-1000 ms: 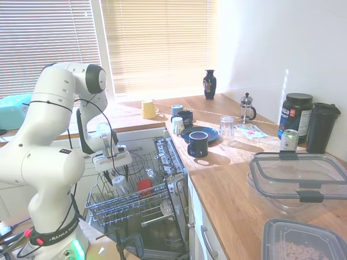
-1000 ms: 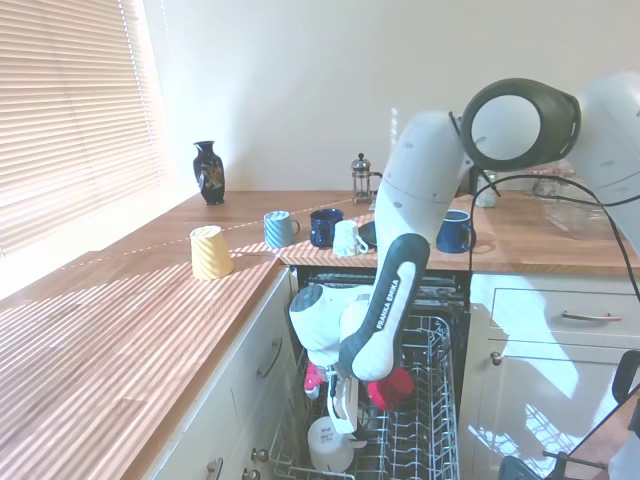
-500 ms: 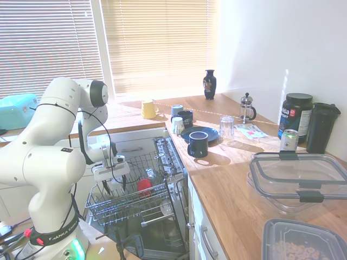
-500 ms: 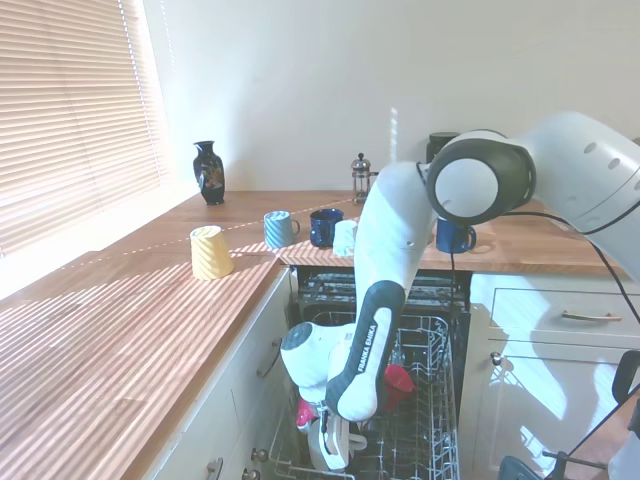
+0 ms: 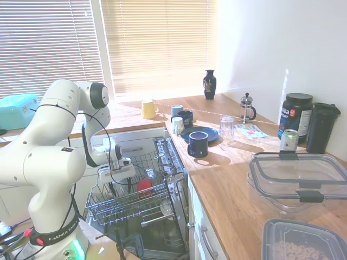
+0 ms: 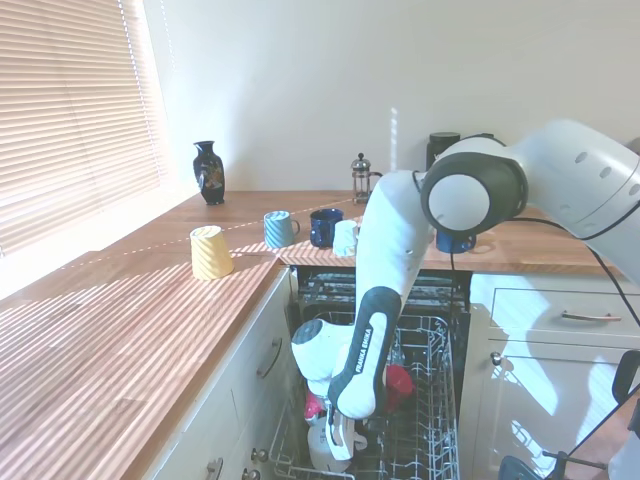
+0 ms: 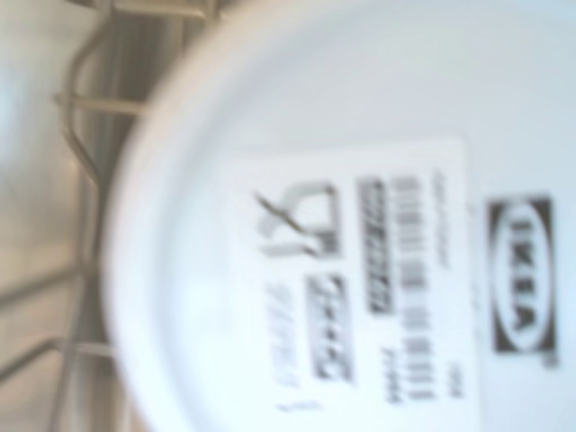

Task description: Unload the white mug from the dishwasher

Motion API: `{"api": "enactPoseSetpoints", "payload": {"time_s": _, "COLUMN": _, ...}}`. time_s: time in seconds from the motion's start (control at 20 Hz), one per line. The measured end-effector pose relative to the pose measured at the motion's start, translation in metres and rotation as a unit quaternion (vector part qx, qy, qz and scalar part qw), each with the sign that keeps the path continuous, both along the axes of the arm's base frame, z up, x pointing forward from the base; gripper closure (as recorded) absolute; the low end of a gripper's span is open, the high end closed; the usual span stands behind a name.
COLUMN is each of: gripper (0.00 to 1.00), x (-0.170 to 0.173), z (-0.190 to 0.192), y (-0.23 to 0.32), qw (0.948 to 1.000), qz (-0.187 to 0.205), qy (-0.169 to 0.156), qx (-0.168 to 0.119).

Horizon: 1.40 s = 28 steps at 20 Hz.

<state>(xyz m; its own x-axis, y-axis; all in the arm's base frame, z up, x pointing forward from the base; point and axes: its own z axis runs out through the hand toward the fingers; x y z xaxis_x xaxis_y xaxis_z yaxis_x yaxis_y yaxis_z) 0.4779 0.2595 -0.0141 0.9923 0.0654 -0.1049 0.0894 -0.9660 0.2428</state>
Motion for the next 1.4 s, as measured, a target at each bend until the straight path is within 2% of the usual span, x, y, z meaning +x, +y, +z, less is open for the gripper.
{"api": "enactPoseSetpoints", "payload": {"time_s": 0.35, "gripper": 1.00, "x": -0.007, "z": -0.004, "y": 0.008, "qw": 0.9999, "qz": 0.012, "qy": -0.002, "qx": -0.004}}
{"api": "enactPoseSetpoints", "payload": {"time_s": 0.65, "gripper": 1.00, "x": 0.000, "z": 0.005, "y": 0.012, "qw": 1.0000, "qz": 0.006, "qy": -0.007, "qx": 0.002}}
{"api": "enactPoseSetpoints", "payload": {"time_s": 1.15, "gripper": 1.00, "x": 0.000, "z": 0.012, "y": 0.020, "qw": 0.9999, "qz": 0.009, "qy": -0.006, "qx": -0.008}}
{"api": "enactPoseSetpoints", "payload": {"time_s": 1.4, "gripper": 1.00, "x": 0.003, "z": 0.035, "y": 0.018, "qw": 0.9999, "qz": -0.002, "qy": -0.015, "qx": -0.007}}
